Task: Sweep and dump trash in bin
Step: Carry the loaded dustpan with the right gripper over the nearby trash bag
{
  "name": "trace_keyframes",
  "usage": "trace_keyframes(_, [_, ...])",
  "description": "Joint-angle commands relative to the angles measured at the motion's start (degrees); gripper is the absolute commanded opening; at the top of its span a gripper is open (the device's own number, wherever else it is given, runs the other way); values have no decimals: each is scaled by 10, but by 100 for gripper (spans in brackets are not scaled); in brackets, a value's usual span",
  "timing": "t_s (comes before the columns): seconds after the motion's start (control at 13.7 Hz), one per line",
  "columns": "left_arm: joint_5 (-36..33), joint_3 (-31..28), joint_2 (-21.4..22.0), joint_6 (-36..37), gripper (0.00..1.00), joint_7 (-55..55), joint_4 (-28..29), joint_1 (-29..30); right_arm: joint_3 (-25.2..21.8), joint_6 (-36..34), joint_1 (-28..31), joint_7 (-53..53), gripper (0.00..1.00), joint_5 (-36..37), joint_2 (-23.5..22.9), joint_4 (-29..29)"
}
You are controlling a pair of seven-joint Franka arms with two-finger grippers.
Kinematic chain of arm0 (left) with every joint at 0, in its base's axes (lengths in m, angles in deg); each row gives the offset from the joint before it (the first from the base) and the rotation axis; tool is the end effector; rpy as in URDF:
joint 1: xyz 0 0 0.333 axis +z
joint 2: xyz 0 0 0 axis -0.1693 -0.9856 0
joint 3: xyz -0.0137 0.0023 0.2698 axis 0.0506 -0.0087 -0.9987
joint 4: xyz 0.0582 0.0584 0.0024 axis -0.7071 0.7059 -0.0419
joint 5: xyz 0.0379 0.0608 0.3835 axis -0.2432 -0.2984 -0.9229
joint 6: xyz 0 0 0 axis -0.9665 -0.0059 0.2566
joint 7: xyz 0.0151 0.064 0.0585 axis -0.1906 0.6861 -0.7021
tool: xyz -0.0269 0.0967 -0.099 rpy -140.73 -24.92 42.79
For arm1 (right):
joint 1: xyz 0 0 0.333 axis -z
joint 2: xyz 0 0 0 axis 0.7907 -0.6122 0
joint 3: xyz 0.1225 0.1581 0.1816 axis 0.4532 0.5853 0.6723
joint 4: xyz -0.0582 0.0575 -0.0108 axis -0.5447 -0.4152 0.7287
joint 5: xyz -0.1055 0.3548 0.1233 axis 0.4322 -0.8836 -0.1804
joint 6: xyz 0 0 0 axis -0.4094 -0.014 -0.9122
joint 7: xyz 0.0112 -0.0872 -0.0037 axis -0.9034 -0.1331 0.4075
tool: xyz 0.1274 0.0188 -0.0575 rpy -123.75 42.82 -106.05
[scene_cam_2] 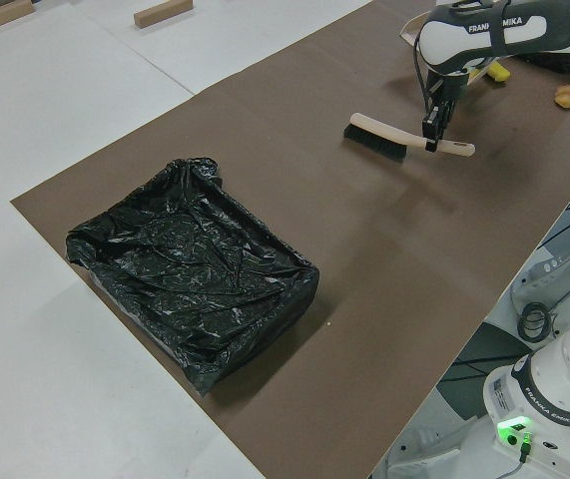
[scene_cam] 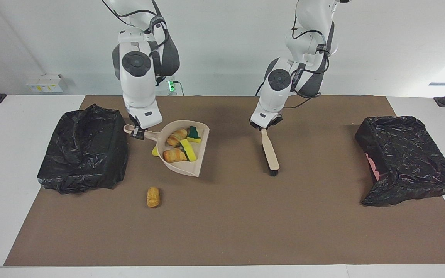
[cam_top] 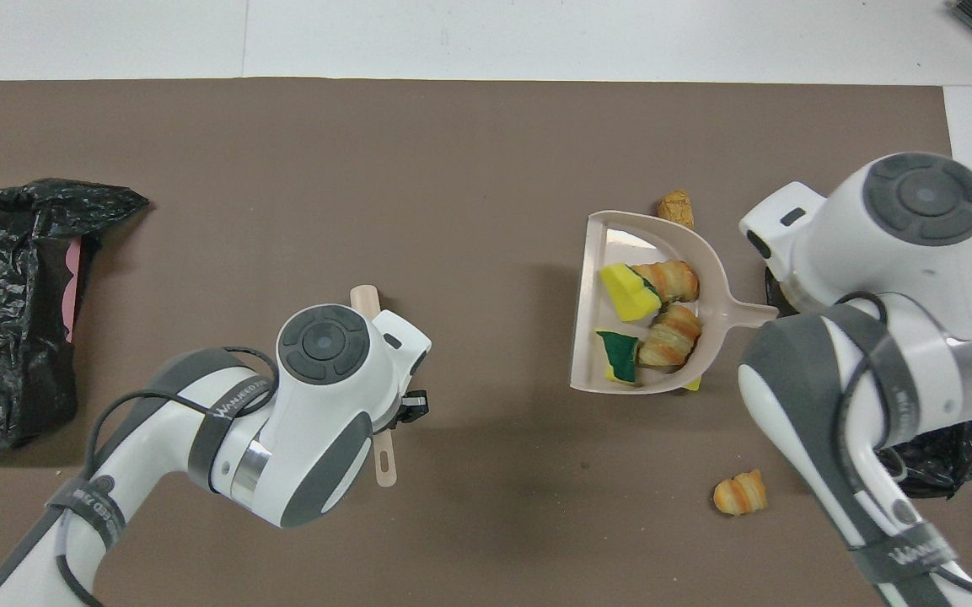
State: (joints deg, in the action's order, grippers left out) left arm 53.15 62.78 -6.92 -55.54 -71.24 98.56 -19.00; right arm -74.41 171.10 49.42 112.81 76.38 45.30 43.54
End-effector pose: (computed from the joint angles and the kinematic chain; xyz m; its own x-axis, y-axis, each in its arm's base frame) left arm 0.4096 -0.3154 0.2808 0.9774 0.0836 -0.1940 0.0749 -0.9959 -0.0517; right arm 0.5464 0.0530 0.3986 0.1796 0.9546 -0.2377 0.9779 -0.1996 -0.0625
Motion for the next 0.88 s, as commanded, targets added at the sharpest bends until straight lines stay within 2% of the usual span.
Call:
trace_keyframes(0.0, [-11,-3,72,-66,0,-66,101,-65,5,-21,73,95,0,-15,39,18])
trace_keyframes(0.15, [-11,-2,109,-98,0,-101,153,-106,1,-29,127,169,0,-15,41,18])
trace_keyframes(0.29, [-11,-1,135,-109,0,-134,181,-143,1,-18,187,241,0,-14,37,12])
trace_keyframes(0.51, [-10,-1,147,-145,0,-158,206,-160,0,1,247,313,0,-3,35,8])
trace_keyframes(0.8, [0,0,141,-161,1,-157,205,-153,0,79,324,439,0,24,34,7])
